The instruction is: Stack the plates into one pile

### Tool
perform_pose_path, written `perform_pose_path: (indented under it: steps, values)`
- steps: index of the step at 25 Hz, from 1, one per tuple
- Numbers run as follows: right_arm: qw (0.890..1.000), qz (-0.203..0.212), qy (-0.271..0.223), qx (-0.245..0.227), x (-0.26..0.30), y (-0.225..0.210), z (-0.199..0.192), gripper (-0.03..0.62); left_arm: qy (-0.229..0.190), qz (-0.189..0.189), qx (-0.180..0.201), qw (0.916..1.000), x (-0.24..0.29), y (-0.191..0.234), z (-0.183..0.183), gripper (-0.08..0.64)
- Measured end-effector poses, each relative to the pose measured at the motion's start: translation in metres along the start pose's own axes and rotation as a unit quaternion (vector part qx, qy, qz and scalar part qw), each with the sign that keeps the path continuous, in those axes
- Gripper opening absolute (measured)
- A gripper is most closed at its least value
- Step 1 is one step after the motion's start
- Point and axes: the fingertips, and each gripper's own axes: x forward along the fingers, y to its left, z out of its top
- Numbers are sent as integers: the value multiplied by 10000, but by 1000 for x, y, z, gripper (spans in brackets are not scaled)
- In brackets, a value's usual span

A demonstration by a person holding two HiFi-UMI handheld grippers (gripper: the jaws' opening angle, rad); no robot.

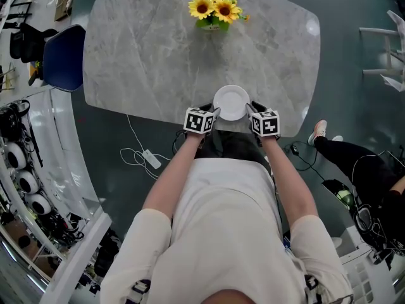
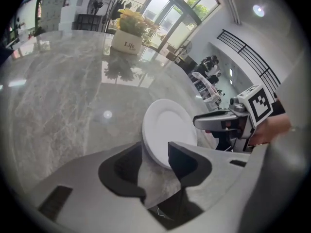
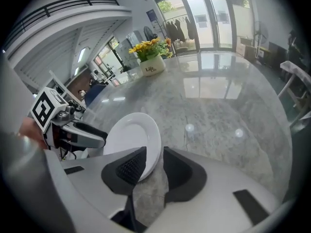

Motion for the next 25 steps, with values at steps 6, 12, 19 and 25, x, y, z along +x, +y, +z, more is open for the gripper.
perform_pose_path:
  steps: [6, 12, 19, 25]
  values:
    - [9996, 167, -170, -117, -7, 2, 12, 143, -159, -108, -10, 9998, -5, -8, 6, 176]
    - [9992, 179, -337, -132, -24, -3, 29, 143, -346, -162, 42, 9993, -22, -16, 16, 164]
    - [9983, 92, -501, -286, -51, 4, 59, 141, -636, -183, 80, 9978, -56, -12, 40, 163]
    - [9945, 1, -892, -553, -85, 17, 100, 135, -918, -150, 281, 9953, -94, -10, 77, 163]
